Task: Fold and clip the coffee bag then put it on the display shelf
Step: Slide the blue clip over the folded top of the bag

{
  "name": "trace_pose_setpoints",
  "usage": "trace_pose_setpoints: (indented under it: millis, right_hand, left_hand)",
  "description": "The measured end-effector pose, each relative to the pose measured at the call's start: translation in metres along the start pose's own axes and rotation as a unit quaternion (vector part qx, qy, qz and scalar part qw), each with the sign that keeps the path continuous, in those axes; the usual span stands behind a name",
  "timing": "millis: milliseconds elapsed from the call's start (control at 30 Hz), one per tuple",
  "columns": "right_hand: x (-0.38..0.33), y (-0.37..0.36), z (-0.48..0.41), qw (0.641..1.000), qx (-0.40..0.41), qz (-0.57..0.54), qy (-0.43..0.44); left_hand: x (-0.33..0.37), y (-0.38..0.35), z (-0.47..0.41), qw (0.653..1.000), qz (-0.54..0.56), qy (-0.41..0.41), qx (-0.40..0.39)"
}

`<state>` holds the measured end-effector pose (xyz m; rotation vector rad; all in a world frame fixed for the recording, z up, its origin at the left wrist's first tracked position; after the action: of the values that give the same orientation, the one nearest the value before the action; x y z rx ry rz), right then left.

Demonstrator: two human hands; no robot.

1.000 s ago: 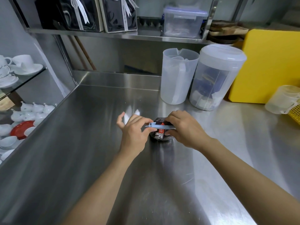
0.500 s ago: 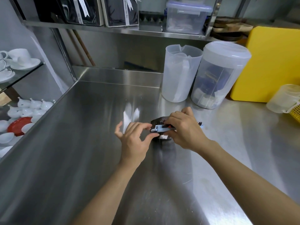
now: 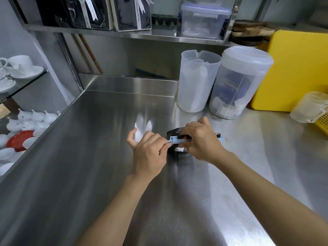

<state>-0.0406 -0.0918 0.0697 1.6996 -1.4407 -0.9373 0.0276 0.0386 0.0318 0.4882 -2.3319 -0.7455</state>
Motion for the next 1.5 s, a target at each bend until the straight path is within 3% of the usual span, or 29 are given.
trace_pose_setpoints:
  millis: [333,533,733,967,1233,1333,1467,1500]
  right_hand:
    - [-0.002,-0.003,0.001,0.998,-0.026,-0.032,-0.056]
    - [0.002,-0.004,-0.002,1.000,-0.026,0.005,-0.011]
    - [0.009,-0.002,0.003,1.000,-0.005,0.020,0.006]
    - [0.041,0.020,0.021,0.993,-0.049,0.012,-0.105]
    - [0.059,0.027,0.020,0.968,0.011,-0.131,-0.212]
    - [0.064,0.030,0.015,0.958,0.001,-0.175,-0.227]
    - [0.072,0.022,0.012,0.932,-0.017,-0.251,-0.261]
    - [0.074,0.020,0.010,0.921,-0.017,-0.276,-0.274]
  left_hand:
    - [0.016,-0.007,0.014,0.998,0.004,0.030,0.047]
    - [0.012,-0.012,0.016,0.998,-0.034,0.038,0.046]
    - [0.001,-0.013,0.003,0.997,0.009,0.069,0.032]
    - [-0.007,-0.015,-0.015,0.989,0.066,0.132,0.016]
    - [0.006,-0.012,-0.037,0.972,0.173,0.160,-0.008]
    - [0.010,-0.012,-0.045,0.947,0.240,0.209,-0.038]
    - [0.002,-0.028,-0.043,0.844,0.375,0.336,-0.184]
    - [0.001,-0.033,-0.041,0.838,0.368,0.339,-0.218]
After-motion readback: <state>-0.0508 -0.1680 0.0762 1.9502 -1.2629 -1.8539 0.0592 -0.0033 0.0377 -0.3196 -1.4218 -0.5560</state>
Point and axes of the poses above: each hand's wrist, its own z-axis away from the middle knuckle, its own y-axis out of the back of the hand, x = y × z, the point moved 3 cm from there along -z, towards the middle knuckle, and after that the axes turned 10 degrees about y, right-handed, at the moved point
